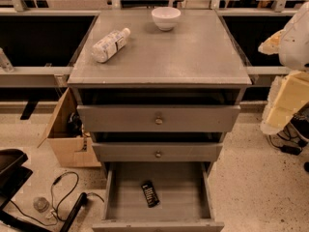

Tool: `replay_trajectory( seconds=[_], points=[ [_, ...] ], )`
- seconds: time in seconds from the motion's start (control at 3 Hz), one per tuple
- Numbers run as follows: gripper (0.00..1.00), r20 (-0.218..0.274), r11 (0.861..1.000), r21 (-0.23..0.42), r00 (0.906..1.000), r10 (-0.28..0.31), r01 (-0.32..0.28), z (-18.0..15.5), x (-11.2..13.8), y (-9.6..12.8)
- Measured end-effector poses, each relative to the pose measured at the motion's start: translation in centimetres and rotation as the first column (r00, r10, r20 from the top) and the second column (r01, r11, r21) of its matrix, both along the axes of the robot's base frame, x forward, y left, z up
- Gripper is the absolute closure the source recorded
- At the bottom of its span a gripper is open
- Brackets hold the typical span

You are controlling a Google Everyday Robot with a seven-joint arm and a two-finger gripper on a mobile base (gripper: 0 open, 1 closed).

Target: Pick rxbar chocolate from bottom drawer and place on counter

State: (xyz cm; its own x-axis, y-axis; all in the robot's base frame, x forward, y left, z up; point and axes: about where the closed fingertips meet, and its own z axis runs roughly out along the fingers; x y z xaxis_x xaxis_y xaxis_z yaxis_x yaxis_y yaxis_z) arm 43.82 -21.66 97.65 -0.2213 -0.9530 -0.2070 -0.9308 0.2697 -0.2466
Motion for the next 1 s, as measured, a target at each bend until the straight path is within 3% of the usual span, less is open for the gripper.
replay_trajectory(
  seconds=[0.67,1.0],
  points=[
    [0.00,0.012,1.000,-0.008,0.9998,-0.014,0.014,-0.8,0.4,0.5],
    [0.00,0.011,0.998,0.026,0.9986,-0.052,0.051,-5.0,0.6,2.4]
  ],
)
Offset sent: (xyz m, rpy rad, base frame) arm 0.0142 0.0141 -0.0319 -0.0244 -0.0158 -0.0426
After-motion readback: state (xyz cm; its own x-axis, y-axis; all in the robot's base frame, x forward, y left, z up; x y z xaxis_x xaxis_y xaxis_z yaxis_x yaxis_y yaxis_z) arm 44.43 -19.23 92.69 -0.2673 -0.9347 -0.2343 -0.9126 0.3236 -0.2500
